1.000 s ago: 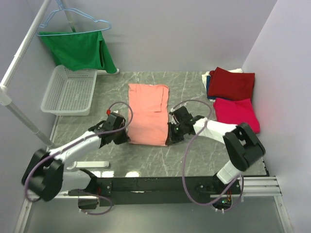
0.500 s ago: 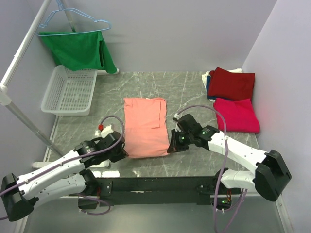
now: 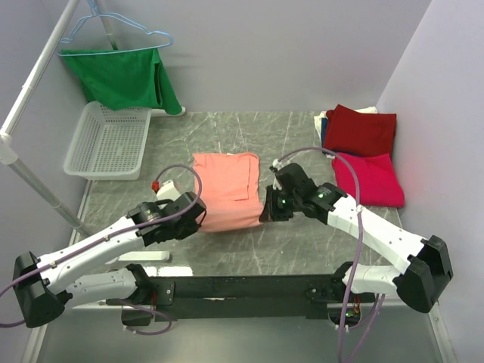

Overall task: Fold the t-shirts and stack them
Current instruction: Fold the tshirt

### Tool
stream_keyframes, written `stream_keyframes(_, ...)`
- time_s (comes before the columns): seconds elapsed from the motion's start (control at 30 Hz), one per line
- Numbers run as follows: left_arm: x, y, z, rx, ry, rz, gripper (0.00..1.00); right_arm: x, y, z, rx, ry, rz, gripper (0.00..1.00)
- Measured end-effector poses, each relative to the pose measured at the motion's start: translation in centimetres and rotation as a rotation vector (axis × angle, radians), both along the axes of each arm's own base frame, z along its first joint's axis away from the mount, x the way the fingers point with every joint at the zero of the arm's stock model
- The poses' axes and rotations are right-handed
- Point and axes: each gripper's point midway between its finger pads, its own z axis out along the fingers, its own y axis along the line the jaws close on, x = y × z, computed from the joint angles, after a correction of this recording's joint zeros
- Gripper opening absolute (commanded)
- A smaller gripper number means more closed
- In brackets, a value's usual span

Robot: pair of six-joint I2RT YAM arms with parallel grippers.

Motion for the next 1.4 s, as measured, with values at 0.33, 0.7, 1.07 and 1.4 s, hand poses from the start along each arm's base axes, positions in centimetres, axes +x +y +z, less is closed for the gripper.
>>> stream_keyframes(0.33,5.0,0.2,4.6,0.145,-0.154,0.091,0.01,6.3,0.6,3.7,-0.023,-0.114,-0.071,0.0)
stream_keyframes(0.7,12.0,2.8,4.9,0.255,-0.202,0.197,0.01,12.9,1.6,2.1,-0.018,-0.076,-0.109,0.0)
stream_keyframes(1.07,22.4,2.8,1.8,0.386,-0.208,0.116,0.01,20.7,2.1,-0.9,-0.023,-0.035,-0.172,0.0)
stream_keyframes(1.4,31.0,0.6,-3.0,0.455,-0.152,0.023,0.07,26.2,0.9,-5.4,-0.063,0.035,-0.239,0.0)
